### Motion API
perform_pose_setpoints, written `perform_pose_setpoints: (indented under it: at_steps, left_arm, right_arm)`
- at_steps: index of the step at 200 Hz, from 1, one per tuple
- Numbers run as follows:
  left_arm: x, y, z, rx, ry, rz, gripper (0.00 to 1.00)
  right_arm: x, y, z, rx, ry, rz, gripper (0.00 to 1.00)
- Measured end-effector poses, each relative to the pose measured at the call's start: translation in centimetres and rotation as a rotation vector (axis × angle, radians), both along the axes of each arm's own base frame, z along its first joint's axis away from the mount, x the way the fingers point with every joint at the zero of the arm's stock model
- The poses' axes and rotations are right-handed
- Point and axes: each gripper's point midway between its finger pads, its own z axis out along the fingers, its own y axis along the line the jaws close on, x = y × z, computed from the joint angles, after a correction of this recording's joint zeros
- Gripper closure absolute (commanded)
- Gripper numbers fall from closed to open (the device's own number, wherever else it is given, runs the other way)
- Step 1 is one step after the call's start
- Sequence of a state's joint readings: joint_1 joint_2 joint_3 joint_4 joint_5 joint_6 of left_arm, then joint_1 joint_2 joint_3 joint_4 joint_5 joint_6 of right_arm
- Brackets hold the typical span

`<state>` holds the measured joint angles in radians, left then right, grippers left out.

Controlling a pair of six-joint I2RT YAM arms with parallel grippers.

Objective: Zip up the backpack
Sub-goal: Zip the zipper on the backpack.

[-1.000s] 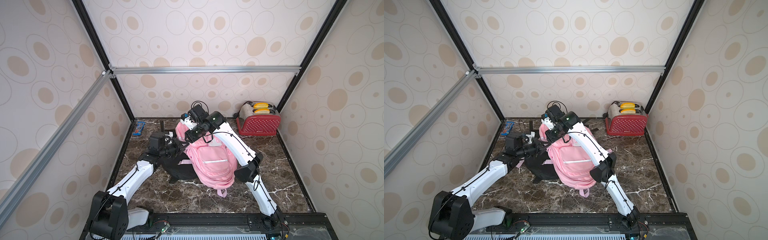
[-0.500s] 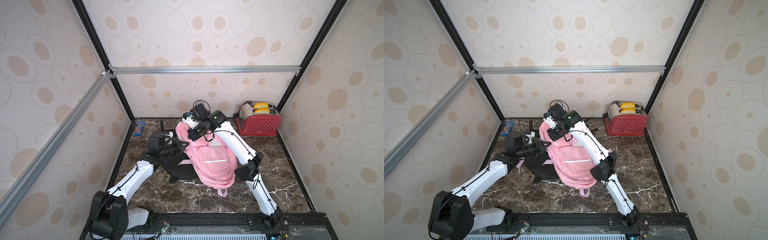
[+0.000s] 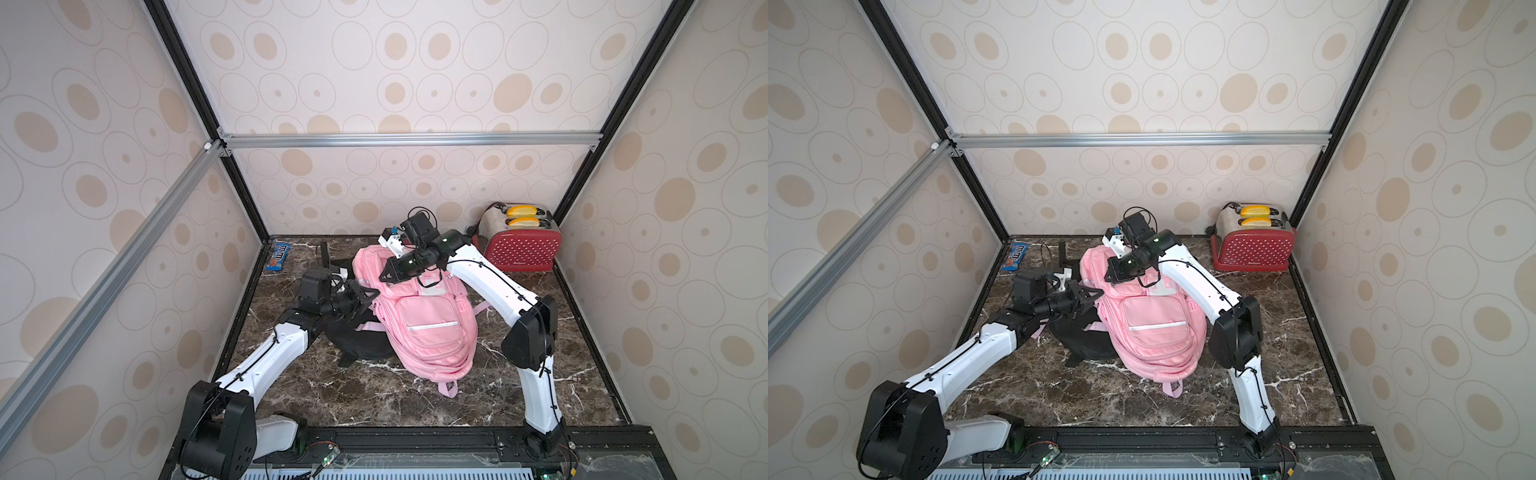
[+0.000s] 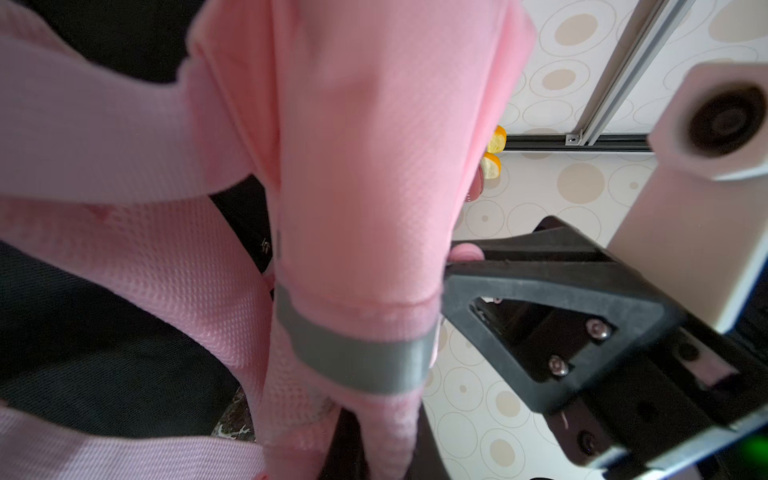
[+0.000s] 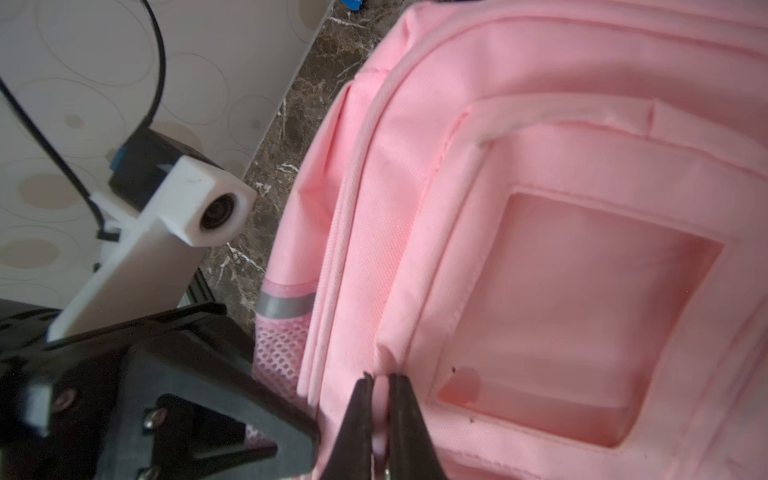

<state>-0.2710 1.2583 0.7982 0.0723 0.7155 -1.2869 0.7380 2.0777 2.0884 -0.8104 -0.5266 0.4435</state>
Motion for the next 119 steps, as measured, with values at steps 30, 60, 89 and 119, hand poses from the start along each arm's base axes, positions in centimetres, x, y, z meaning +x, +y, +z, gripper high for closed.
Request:
perform_pose_setpoints:
  at_steps: [30, 60, 89, 119]
  left_arm:
    - [0.1, 0.1, 0.2, -0.002, -0.011, 0.004, 1.00]
    - [0.2, 0.2, 0.2, -0.001, -0.010, 0.009, 1.00]
    - [0.2, 0.3, 0.2, -0.001, -0.010, 0.010, 1.00]
    - [0.2, 0.3, 0.1, 0.002, -0.005, 0.014, 1.00]
  right_arm:
    - [0.2, 0.0, 0.6, 0.078, 0.061, -0.002, 0.84]
    - [0.3, 0.2, 1.1, 0.113, 0.080, 0.000, 0.84]
    - [0.5, 0.1, 1.2, 0.130, 0.094, -0.001, 0.87]
    - [0.9, -0.1, 0.3, 0.136, 0.119, -0.017, 0.95]
